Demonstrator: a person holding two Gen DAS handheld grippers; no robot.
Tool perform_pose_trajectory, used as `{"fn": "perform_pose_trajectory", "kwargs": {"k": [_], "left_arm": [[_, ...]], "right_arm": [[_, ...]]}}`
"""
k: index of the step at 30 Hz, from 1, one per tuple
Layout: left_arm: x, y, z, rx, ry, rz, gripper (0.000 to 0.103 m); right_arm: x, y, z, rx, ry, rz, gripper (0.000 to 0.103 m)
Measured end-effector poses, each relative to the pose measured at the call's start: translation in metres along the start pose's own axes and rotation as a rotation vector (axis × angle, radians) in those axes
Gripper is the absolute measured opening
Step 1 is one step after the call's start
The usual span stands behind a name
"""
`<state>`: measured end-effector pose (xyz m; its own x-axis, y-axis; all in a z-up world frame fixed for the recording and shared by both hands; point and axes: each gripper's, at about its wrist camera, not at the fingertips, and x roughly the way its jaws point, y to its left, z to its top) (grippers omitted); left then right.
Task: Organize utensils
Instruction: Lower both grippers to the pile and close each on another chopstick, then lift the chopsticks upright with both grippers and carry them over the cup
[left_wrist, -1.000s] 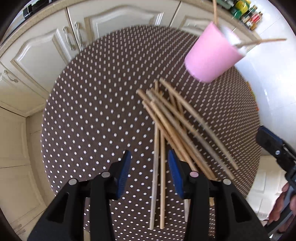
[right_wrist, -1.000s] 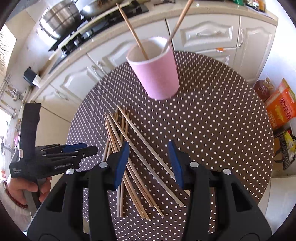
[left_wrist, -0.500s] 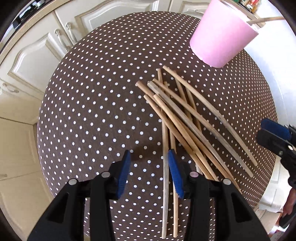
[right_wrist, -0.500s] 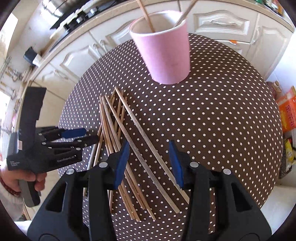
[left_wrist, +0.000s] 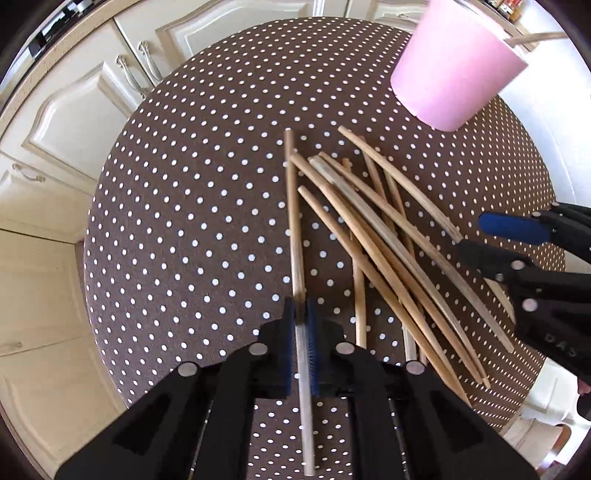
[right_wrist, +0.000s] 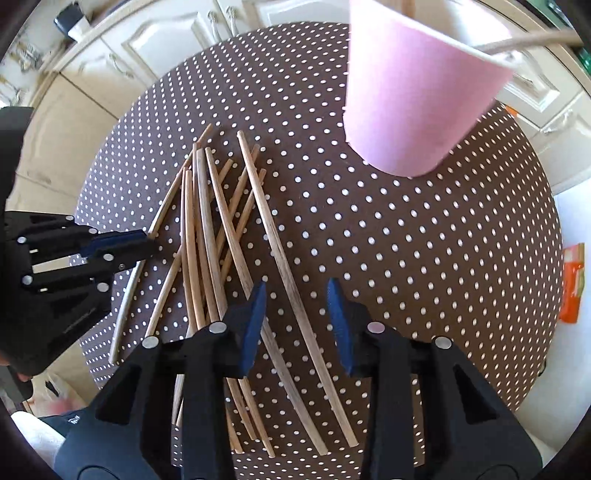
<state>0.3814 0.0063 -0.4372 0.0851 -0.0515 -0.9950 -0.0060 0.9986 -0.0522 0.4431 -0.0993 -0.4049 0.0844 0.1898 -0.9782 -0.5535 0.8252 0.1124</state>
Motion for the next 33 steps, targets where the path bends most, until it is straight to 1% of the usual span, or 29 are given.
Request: {"fn": "perform_pose_trajectory", "kwargs": {"k": [4,6,8,10,11,12,14,17,19,22,26,29,31,33], "left_arm": [[0.0,-0.001,0.005,-0.011,0.024,-0.008,0.007],[0.001,0.001,0.009,-0.028,0.041,-0.017,0.007],[0.001,0.013,0.022,-0.031,0.053,-0.023,0.007],[0.002,0.027,0.032,-0.026,0.053,-0.024,0.007],[0.003,0.034,0.04,-0.023,0.047,-0.024,0.007],[0.004,0.036,0.043,-0.022,0.039,-0.023,0.006],[0.003,0.038,0.038,-0.022,0.022,-0.025,0.006],[0.002,0.042,0.032,-0.032,0.002,-0.043,0.006],[-0.001,0.047,0.03,-0.048,-0.008,-0.068,0.006],[-0.013,0.056,0.021,-0.063,-0.047,-0.097,0.006],[-0.035,0.069,0.014,-0.052,-0.114,-0.091,0.006],[-0.052,0.077,0.01,-0.056,-0.157,-0.091,0.006],[-0.066,0.078,0.006,-0.046,-0.199,-0.095,0.006],[-0.084,0.071,-0.007,-0.026,-0.248,-0.109,0.006]], "right_arm": [[0.012,0.013,0.013,-0.061,0.056,-0.027,0.029],[0.017,0.02,0.018,-0.086,0.077,-0.047,0.023],[0.02,0.029,0.025,-0.099,0.092,-0.065,0.021],[0.024,0.038,0.033,-0.121,0.105,-0.095,0.015],[0.025,0.039,0.034,-0.131,0.109,-0.108,0.01],[0.026,0.041,0.035,-0.133,0.107,-0.108,0.009],[0.026,0.043,0.037,-0.12,0.103,-0.093,0.006],[0.024,0.039,0.034,-0.084,0.093,-0.065,0.006],[0.018,0.036,0.028,-0.075,0.066,-0.05,0.006],[0.004,0.031,0.018,-0.045,0.026,-0.02,0.006],[-0.022,0.026,0.008,0.001,-0.045,0.001,0.006],[-0.045,0.021,-0.001,0.044,-0.116,0.002,0.006],[-0.061,0.018,-0.008,0.078,-0.162,0.009,0.006],[-0.077,0.015,-0.019,0.12,-0.212,0.016,0.006]]}}
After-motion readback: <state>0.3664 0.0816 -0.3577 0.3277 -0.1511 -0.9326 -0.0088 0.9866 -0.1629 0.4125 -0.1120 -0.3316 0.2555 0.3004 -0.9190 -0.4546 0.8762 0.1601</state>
